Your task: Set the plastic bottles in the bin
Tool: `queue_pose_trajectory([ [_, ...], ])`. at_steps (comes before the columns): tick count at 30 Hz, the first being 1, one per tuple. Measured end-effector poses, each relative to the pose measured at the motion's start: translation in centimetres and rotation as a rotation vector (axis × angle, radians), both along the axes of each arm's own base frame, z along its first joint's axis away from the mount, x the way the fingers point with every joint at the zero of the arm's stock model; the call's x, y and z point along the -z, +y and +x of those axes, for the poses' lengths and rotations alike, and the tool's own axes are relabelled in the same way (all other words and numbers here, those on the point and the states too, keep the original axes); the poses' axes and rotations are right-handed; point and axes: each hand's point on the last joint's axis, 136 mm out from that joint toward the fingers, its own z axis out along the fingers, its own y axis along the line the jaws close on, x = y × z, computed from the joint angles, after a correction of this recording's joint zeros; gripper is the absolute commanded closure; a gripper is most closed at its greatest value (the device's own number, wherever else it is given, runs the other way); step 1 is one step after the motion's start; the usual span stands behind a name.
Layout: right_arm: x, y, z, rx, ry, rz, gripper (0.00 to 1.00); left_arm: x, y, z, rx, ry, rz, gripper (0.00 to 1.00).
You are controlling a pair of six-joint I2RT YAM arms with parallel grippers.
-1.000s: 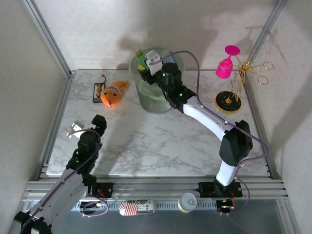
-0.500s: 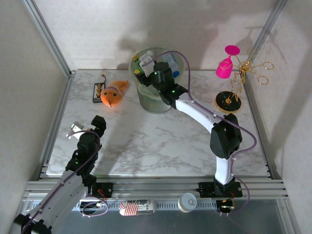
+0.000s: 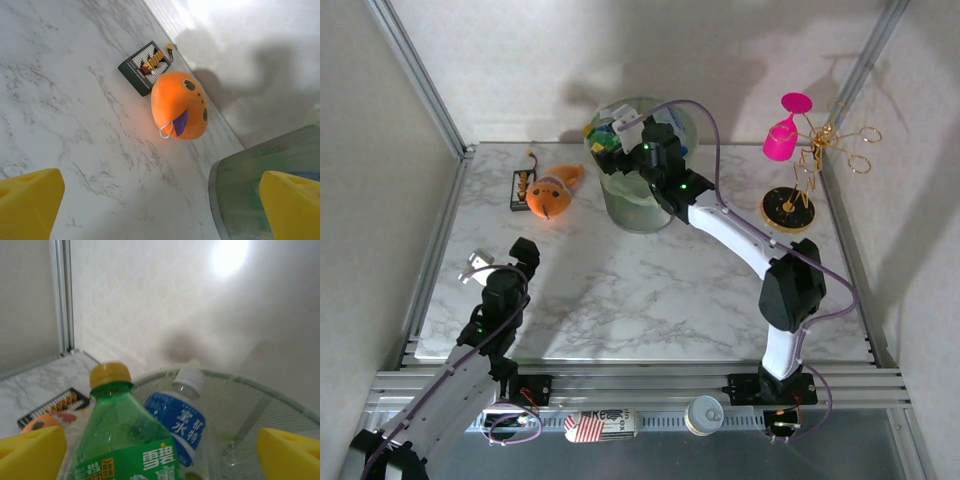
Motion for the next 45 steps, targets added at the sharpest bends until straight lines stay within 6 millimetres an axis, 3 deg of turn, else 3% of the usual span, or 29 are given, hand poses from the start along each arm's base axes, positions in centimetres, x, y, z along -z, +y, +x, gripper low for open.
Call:
queue_pose_trajectory([
  [3,-2.7,-0.8,-0.9,0.003,-0.043,0.062,0.15,0.3,0.0,0.1,0.0,0.011,0.003,0.0],
  [6,-4.1,-1.0,-1.0,0.005,-0.076,0.106,0.16,0.2,-0.2,0.4,0.005,0.013,0.002,0.0],
  [10,-2.5,-0.5,0.0,0.022,-0.06,0.09,0.16,-0.2,-0.4,0.7,0.013,0.008,-0.002,0.0],
  [14,1.2,0.3,1.9,0.064,-0.013,0.045,0.18,-0.3,-0.5,0.8,0.016,0.003,-0.005,0.0],
  [16,2.0,0.8,2.6,0.077,-0.002,0.046,0.2,-0.3,-0.5,0.7,0.016,0.003,-0.005,0.0],
  [22,1.6,0.1,3.3,0.154,-0.012,0.061,0.22,-0.7,-0.4,0.6,0.016,-0.011,-0.008,0.0],
  [25,1.5,-0.2,3.2,0.161,-0.018,0.068,0.18,-0.7,-0.4,0.6,0.015,-0.011,-0.008,0.0],
  [32,0.8,-2.4,0.5,0.14,-0.003,0.094,0.05,-0.6,-0.1,0.7,0.006,0.003,0.016,0.0],
  [39,-3.3,-8.1,-5.6,0.145,-0.076,0.207,0.01,-2.2,1.3,0.8,-0.052,-0.007,0.098,0.0],
  [42,-2.3,-10.9,-7.7,0.18,-0.08,0.229,0.01,-2.6,2.0,0.7,-0.085,-0.001,0.141,0.0],
  [45,1.4,-13.7,-8.3,0.259,-0.039,0.201,0.02,-2.3,2.8,0.7,-0.118,0.028,0.193,0.0],
])
